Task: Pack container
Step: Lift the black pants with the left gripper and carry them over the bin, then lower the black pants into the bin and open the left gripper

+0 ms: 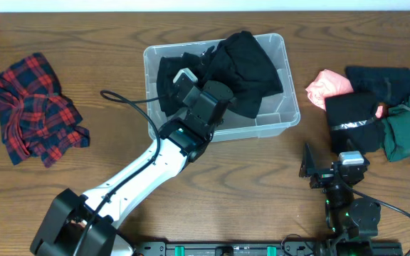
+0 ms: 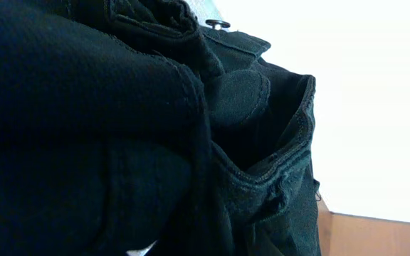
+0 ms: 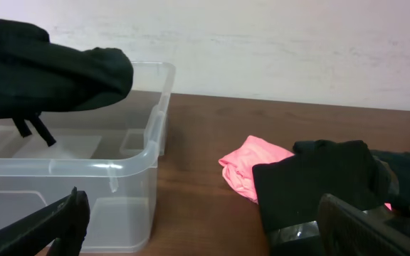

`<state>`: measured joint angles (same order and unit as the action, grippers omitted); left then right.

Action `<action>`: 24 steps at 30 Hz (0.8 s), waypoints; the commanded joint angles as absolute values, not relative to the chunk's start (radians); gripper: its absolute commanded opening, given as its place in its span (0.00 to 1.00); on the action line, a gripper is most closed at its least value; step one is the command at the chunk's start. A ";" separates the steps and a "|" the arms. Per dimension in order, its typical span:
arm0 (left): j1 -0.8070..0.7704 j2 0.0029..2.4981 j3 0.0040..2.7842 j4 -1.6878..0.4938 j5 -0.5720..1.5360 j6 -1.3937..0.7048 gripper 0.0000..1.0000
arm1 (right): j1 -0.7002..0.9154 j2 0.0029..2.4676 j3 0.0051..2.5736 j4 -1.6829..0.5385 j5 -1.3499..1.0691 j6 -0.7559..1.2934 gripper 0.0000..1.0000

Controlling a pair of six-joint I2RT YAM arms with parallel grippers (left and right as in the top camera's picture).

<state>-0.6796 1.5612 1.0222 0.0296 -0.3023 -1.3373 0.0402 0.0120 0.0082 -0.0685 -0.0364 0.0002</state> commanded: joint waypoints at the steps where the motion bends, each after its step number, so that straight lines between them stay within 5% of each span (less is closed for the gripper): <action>1: -0.693 1.554 1.077 0.070 -0.349 -1.382 0.06 | 0.027 0.007 0.006 -0.071 -0.033 0.003 0.99; 10: -0.720 1.554 1.077 0.088 -0.346 -1.374 0.07 | 0.027 0.007 0.006 -0.071 -0.033 0.003 0.99; 14: -0.720 1.554 1.077 0.088 -0.323 -1.351 0.57 | 0.027 0.007 0.006 -0.071 -0.033 0.003 0.99; 16: -0.720 1.554 1.077 0.088 -0.323 -1.335 0.69 | 0.027 0.007 0.006 -0.071 -0.033 0.003 0.99; 24: -0.720 1.554 1.077 0.089 -0.321 -1.304 0.77 | 0.027 0.007 0.006 -0.071 -0.033 0.003 0.99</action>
<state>-0.7204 1.5635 1.0481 0.0868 -0.3065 -1.3434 0.0402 0.0120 0.0082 -0.0685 -0.0364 0.0002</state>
